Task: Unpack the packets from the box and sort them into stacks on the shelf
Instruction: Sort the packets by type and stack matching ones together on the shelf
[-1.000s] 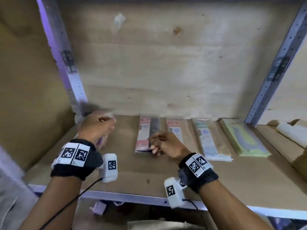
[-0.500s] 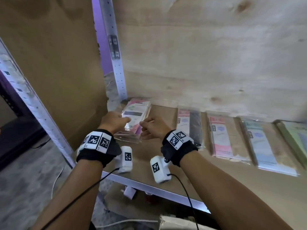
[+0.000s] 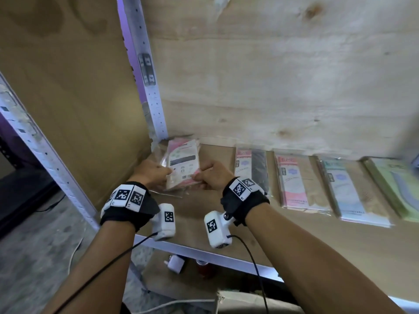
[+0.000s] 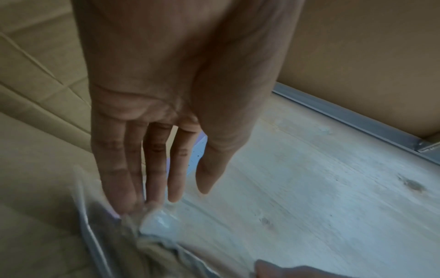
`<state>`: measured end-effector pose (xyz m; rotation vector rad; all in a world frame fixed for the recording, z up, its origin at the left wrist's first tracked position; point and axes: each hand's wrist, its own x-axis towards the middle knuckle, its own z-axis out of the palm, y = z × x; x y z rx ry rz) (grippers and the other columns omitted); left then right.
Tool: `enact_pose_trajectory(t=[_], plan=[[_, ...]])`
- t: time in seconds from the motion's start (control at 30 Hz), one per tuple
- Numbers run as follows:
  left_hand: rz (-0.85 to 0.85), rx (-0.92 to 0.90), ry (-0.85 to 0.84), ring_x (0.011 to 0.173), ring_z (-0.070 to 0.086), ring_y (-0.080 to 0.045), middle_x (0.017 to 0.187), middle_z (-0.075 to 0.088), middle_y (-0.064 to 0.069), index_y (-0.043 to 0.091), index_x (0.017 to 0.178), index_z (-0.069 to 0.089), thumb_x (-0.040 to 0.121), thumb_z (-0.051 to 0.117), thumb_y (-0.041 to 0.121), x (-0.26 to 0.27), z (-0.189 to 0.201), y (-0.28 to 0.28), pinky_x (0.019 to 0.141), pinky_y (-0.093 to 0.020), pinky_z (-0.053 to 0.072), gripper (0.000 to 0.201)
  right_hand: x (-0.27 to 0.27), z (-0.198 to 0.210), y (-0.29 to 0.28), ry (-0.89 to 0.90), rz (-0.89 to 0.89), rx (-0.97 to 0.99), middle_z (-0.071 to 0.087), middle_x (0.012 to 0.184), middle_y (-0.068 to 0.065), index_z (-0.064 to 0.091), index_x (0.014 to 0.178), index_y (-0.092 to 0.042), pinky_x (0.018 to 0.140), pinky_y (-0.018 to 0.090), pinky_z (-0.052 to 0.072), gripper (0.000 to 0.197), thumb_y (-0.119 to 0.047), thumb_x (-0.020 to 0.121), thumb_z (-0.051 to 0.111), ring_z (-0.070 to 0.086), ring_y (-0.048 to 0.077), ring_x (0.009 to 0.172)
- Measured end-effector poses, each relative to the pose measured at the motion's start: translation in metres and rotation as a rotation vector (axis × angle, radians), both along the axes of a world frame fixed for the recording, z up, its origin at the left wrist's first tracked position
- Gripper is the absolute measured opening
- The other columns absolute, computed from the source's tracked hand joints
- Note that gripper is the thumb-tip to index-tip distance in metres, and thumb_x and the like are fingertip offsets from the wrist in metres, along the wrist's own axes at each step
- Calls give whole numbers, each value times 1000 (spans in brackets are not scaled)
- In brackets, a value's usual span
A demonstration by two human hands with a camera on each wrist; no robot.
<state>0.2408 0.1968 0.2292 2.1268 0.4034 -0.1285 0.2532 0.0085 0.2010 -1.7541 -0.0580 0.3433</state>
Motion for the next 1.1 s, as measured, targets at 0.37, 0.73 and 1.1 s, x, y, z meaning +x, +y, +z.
enact_pose_trajectory(t=[0.37,0.73,1.1], plan=[[-102,-529,-15,91,76,-33,107,73,-16,5,110,65,80,75,57,-17,15,-71,85,-42,61,61,-58,42,-109,-253,-111,34,73,84,3,72,101,-1,55,19,52,19,6,83,69,64,7,62],[-301,-1027,3,107,71,-30,110,73,-23,5,106,62,92,69,19,-35,19,-176,67,-31,63,21,-138,58,-205,-730,-65,-683,59,98,-2,73,98,-24,74,13,38,24,-14,77,78,49,11,85],[-576,-850,134,91,77,-22,104,77,-15,6,109,65,93,66,13,-46,-10,-230,68,-27,62,18,-154,18,-282,-122,-199,-49,72,110,9,64,119,-18,88,30,47,38,-31,85,76,67,17,99]])
